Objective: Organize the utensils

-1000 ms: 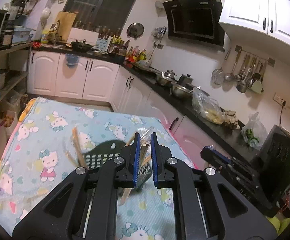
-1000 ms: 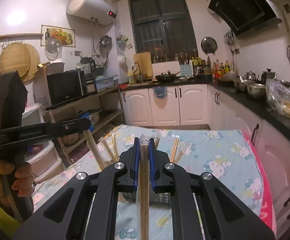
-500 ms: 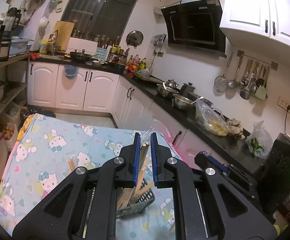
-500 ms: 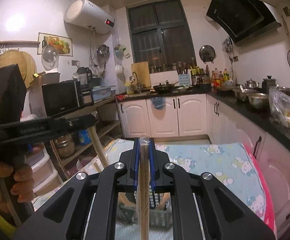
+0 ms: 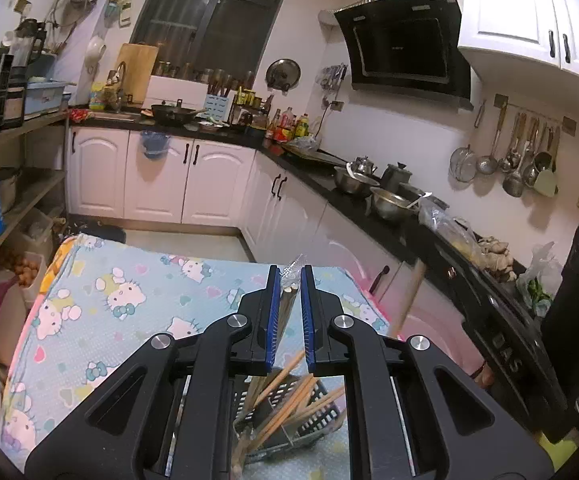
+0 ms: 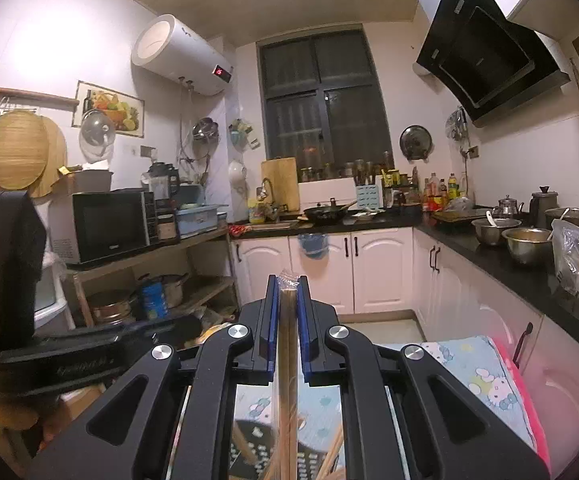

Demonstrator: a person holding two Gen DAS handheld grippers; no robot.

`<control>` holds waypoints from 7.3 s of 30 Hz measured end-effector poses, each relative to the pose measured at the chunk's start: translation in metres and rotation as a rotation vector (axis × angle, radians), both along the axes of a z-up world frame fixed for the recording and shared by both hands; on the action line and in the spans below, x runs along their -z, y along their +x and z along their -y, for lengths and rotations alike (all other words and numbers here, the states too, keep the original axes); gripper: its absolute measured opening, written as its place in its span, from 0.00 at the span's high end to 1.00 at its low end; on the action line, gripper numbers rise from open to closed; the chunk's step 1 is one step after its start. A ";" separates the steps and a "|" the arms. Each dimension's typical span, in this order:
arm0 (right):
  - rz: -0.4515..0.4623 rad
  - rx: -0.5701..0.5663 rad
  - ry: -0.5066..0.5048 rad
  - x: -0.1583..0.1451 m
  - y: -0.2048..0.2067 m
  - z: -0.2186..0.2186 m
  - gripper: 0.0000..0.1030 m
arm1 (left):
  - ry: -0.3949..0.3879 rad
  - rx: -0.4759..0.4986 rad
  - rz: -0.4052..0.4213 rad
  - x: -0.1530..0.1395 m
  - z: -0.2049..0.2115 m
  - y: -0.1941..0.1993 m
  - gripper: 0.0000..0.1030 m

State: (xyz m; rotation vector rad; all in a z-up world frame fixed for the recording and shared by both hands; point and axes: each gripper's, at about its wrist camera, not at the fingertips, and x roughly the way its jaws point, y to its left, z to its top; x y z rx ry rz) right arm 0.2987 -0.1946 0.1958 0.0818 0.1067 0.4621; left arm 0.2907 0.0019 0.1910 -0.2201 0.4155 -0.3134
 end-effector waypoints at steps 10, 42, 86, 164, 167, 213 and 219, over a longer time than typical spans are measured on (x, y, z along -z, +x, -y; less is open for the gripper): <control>0.001 0.046 0.017 0.034 0.030 -0.002 0.91 | 0.003 0.018 -0.060 0.030 0.001 0.013 0.95; -0.170 0.009 -0.048 0.101 0.011 -0.006 0.73 | 0.055 -0.012 -0.178 0.078 0.000 0.008 0.79; -0.367 0.039 -0.127 0.160 -0.138 0.028 0.08 | 0.076 -0.100 -0.256 0.150 -0.020 -0.129 0.11; -0.305 0.125 -0.162 0.213 -0.169 0.027 0.06 | 0.189 -0.253 -0.095 0.194 -0.015 -0.167 0.11; -0.306 0.123 -0.163 0.212 -0.169 0.027 0.06 | 0.189 -0.254 -0.092 0.194 -0.016 -0.167 0.11; -0.313 0.122 -0.162 0.215 -0.169 0.028 0.06 | 0.188 -0.255 -0.097 0.194 -0.018 -0.166 0.11; -0.319 0.125 -0.161 0.216 -0.169 0.029 0.06 | 0.187 -0.253 -0.102 0.194 -0.017 -0.166 0.11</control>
